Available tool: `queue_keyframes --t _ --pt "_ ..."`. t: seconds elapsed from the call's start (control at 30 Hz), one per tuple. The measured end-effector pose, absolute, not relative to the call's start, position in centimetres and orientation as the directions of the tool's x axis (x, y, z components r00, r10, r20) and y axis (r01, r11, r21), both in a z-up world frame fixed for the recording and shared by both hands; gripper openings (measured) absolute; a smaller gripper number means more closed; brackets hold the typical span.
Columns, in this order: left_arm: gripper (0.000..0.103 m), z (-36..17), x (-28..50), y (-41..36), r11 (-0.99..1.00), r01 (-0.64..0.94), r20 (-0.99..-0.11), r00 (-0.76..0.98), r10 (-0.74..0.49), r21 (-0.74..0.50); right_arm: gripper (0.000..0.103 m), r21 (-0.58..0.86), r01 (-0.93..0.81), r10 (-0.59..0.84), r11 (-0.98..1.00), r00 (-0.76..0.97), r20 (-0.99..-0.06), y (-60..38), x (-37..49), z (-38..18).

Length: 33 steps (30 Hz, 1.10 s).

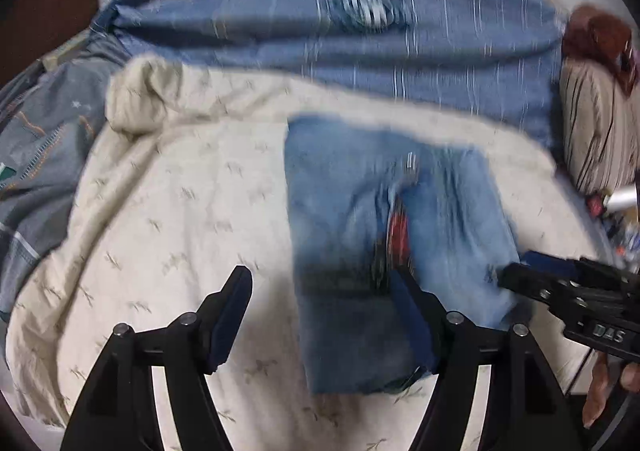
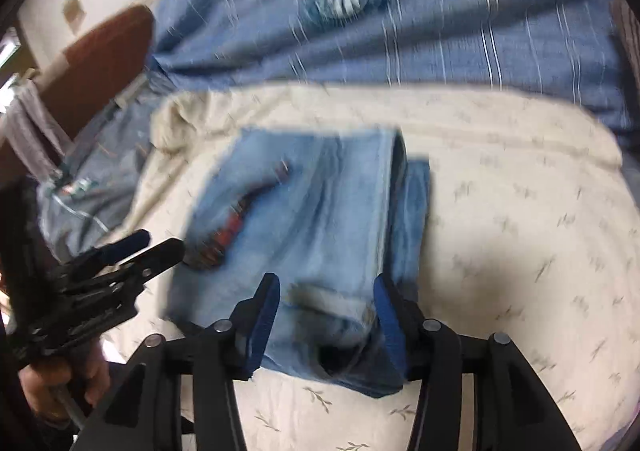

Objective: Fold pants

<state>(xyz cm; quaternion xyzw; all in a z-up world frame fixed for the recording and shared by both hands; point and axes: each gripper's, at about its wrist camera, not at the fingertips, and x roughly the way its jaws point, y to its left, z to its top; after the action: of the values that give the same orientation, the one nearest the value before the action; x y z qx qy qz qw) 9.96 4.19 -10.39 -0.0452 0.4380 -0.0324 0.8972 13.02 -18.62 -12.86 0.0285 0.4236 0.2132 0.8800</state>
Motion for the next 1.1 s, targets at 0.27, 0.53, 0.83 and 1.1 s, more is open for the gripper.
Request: queue_keyframes --t 0.27,0.53,0.83,1.1 --pt "0.085 -8.8 8.1 3.9 0.998 0.007 -0.774 0.631 -0.053 -0.062 0.066 0.184 -0.322 0.343 0.929 0.557 -0.757 -19.2 12.0 -12.7" --pt "0.093 -6.3 3.5 3.7 0.998 -0.018 -0.719 0.694 -0.026 -0.053 0.089 0.119 -0.339 0.32 0.933 0.637 -0.701 -20.5 5.9 -10.7" --pt "0.093 -5.7 0.3 2.7 0.999 -0.012 -0.71 0.704 -0.017 -0.036 0.101 0.04 -0.31 0.254 0.95 0.692 -0.676 -20.9 2.6 -11.0" --pt "0.099 -3.7 -0.5 1.9 1.0 -0.014 -0.669 0.743 -0.007 -0.026 0.102 -0.029 -0.307 0.219 0.951 0.738 -0.638 -20.5 1.8 -9.3"
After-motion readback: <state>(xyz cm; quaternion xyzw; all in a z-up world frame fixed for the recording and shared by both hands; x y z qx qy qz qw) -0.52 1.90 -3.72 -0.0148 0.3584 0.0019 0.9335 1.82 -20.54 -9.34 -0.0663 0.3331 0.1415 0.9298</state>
